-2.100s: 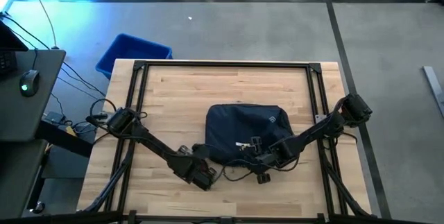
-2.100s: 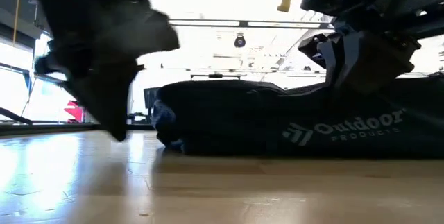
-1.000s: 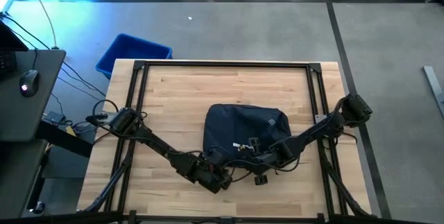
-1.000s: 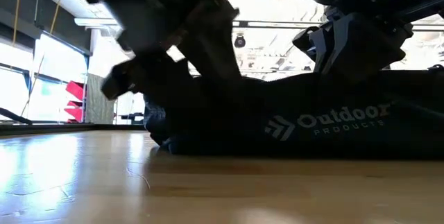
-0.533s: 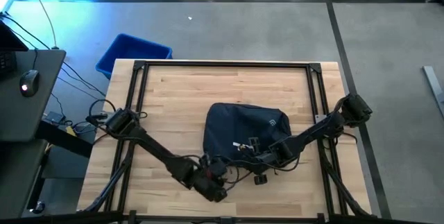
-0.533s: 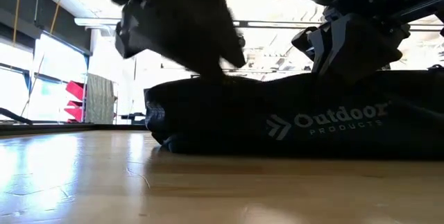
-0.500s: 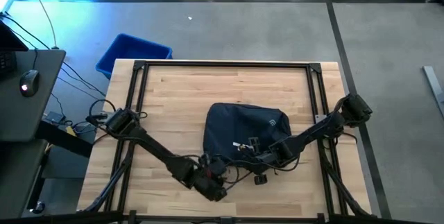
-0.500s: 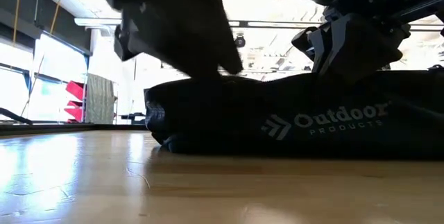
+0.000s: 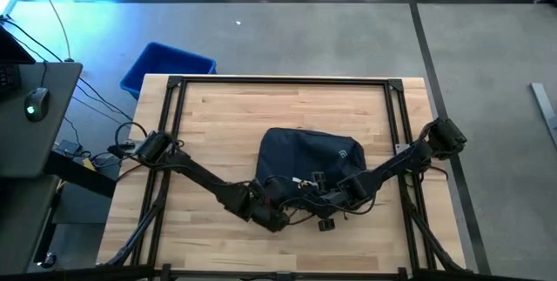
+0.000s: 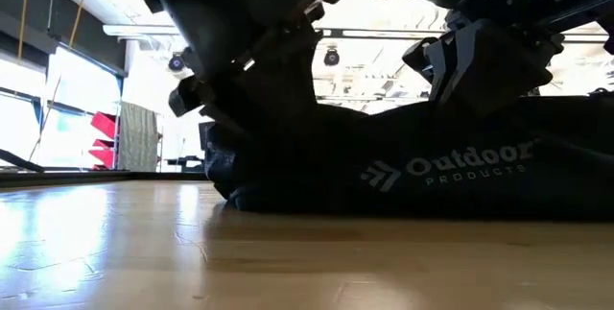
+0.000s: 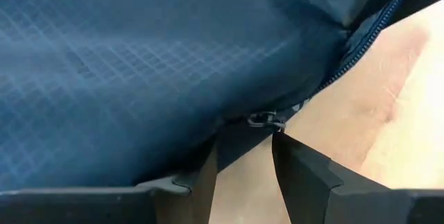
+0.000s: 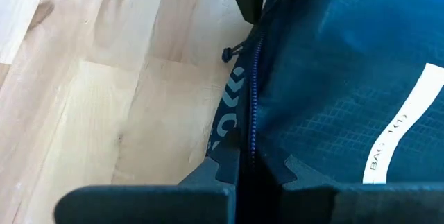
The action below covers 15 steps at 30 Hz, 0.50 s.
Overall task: Unpack backpack
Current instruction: Open the blue backpack
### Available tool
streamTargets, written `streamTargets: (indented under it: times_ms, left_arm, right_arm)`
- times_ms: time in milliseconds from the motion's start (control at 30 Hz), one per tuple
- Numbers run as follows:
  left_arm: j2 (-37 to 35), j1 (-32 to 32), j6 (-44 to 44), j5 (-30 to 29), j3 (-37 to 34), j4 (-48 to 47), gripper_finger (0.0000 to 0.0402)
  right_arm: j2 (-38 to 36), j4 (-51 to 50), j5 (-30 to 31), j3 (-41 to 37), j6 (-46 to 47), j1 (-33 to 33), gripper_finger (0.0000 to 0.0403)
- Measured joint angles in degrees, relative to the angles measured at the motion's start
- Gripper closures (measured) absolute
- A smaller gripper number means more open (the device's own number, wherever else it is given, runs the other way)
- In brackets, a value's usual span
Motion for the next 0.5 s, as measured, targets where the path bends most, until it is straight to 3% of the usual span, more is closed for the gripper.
streamTargets:
  times_ms: [267, 500]
  left_arm:
    - [0.00, 1.36, 1.91, 3.34, -0.04, 5.92, 0.0328]
    - [0.00, 0.28, 0.35, 2.75, -0.04, 6.31, 0.0318]
  right_arm:
    - [0.00, 0.00, -0.26, 0.00, 0.11, 0.02, 0.0403]
    - [0.00, 0.28, -0.22, 0.00, 0.37, 0.02, 0.0403]
